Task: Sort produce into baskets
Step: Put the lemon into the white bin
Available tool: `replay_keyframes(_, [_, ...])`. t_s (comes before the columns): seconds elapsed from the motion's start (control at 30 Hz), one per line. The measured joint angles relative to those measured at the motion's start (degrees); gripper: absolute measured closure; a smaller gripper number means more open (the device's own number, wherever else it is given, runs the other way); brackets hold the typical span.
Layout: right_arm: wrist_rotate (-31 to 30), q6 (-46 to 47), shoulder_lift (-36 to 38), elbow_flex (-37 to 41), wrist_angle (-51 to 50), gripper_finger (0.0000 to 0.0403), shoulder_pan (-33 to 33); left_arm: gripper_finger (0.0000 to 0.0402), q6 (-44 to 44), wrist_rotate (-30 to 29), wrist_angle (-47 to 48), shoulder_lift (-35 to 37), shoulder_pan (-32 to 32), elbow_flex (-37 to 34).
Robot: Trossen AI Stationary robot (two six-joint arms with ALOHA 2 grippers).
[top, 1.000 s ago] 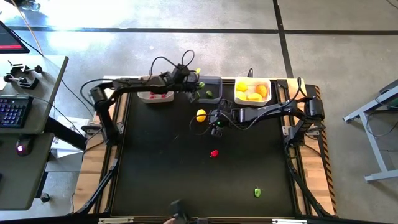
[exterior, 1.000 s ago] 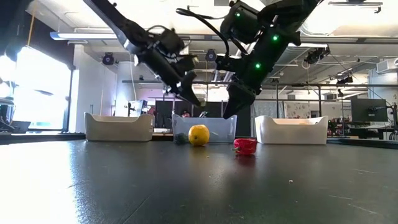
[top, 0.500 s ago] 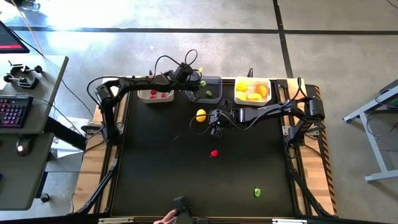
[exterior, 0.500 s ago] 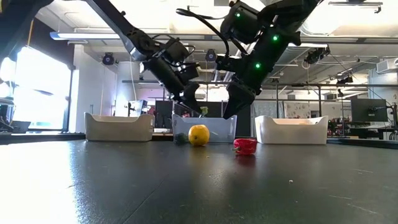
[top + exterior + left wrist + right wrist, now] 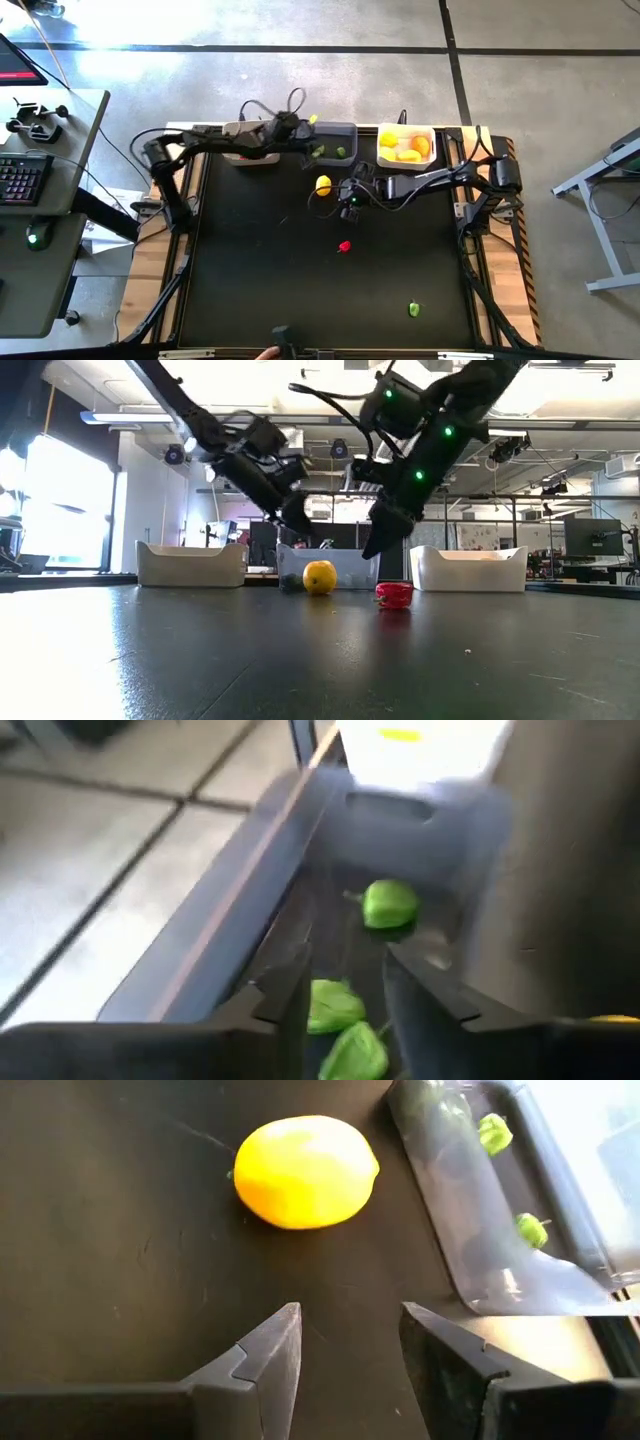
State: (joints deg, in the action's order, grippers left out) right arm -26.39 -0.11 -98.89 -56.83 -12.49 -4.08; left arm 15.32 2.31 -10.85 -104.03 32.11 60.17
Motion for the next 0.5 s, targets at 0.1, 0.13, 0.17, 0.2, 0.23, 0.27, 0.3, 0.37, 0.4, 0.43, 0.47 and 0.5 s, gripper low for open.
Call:
replay_keyframes(0.1, [0.21,-1.01,0.00,2.41,3.75,0.0242,-0.34,0.0330,-0.50,0.09,-8.44,4.93,-0.67,-7.49])
replay_keyframes(0.13, [0.47,-1.21,0.00,3.02,4.72,0.0243,-0.45,0.0343,-0.53,0.12,-10.26,6.87,-0.99,-10.02])
replay_keyframes(0.17, [0.97,-1.37,0.00,3.61,5.89,0.0244,-0.71,0.0354,-0.57,0.13,-12.43,8.92,-1.39,-12.24])
replay_keyframes(0.2, [1.88,-1.68,0.00,4.13,7.07,0.0247,-0.88,0.0365,-0.65,0.09,-13.99,11.08,-1.79,-14.54])
replay_keyframes(0.23, [3.20,-2.09,0.00,4.54,8.25,0.0252,-1.20,0.0374,-0.65,0.07,-14.97,13.42,-2.23,-16.86])
replay_keyframes(0.27, [4.67,-2.44,0.00,4.95,9.68,0.0257,-1.51,0.0383,-0.76,0.07,-15.92,15.61,-2.83,-18.95])
replay_keyframes(0.3, [6.42,-2.53,0.00,5.28,10.86,0.0264,-1.75,0.0390,-1.19,0.04,-17.08,17.84,-3.45,-21.15])
replay_keyframes(0.37, [9.39,-2.45,0.00,5.87,12.41,0.0278,-2.33,0.0398,-2.04,0.11,-19.08,22.16,-4.81,-25.93])
replay_keyframes(0.4, [10.49,-2.36,0.00,6.19,13.53,0.0285,-2.47,0.0400,-2.72,0.11,-20.88,24.20,-5.54,-28.26])
replay_keyframes(0.43, [11.22,-2.22,0.00,6.51,14.51,0.0291,-2.61,0.0399,-3.19,0.09,-22.94,26.15,-6.28,-30.62])
replay_keyframes(0.47, [11.94,-1.94,0.00,6.84,15.67,0.0297,-2.71,0.0399,-3.56,0.11,-24.82,28.01,-7.04,-33.00])
replay_keyframes(0.5, [12.23,-1.85,0.00,7.16,16.85,0.0303,-2.69,0.0399,-4.07,0.09,-26.83,29.68,-7.78,-35.26])
